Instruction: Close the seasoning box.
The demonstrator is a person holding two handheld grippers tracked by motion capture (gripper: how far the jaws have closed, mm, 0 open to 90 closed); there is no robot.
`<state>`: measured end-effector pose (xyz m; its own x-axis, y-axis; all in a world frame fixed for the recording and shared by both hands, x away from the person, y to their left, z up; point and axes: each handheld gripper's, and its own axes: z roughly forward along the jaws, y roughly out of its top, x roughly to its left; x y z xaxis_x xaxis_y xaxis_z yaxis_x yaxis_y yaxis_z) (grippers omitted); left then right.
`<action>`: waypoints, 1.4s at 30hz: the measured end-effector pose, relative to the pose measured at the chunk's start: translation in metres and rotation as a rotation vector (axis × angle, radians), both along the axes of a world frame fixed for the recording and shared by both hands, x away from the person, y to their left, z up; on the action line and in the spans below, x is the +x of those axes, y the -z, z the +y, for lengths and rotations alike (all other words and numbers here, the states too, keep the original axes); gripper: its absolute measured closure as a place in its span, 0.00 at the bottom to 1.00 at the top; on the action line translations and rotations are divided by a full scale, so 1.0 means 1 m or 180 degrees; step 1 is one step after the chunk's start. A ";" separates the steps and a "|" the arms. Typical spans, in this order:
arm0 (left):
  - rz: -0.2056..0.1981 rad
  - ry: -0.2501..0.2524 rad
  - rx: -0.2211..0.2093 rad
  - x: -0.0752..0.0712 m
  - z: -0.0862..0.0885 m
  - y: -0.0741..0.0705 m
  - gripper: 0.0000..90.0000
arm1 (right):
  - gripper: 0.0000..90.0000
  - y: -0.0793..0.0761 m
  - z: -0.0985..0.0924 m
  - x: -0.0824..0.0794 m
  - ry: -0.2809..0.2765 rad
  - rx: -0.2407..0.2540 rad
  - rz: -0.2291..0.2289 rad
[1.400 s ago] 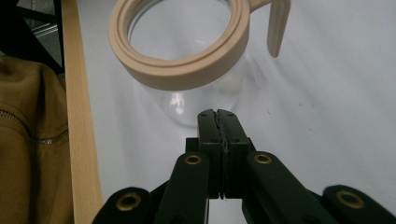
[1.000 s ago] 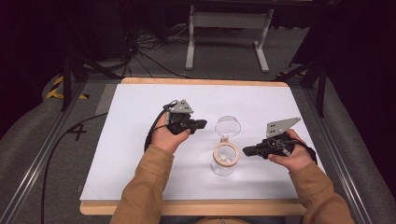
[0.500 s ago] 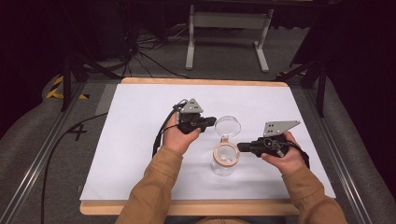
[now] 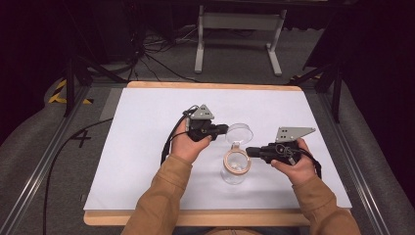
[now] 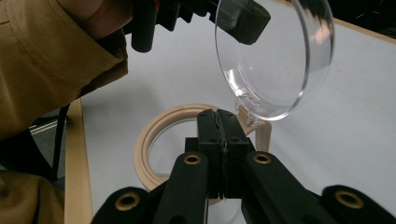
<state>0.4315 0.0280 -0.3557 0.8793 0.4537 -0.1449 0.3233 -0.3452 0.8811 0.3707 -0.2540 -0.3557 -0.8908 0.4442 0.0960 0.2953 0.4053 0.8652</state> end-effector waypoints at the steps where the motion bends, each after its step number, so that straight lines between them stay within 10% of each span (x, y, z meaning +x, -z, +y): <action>1: 0.0008 0.0012 -0.0001 -0.001 0.000 0.000 0.96 | 1.00 -0.001 0.000 -0.001 -0.0006 0.0003 -0.0015; 21: 0.0134 0.0299 0.0317 -0.015 0.002 -0.008 0.91 | 1.00 -0.007 0.004 -0.007 -0.0117 -0.0049 0.0067; 42: 0.0476 0.0232 0.0461 -0.011 0.033 -0.011 0.82 | 1.00 -0.007 0.016 -0.018 -0.0518 -0.0602 0.0351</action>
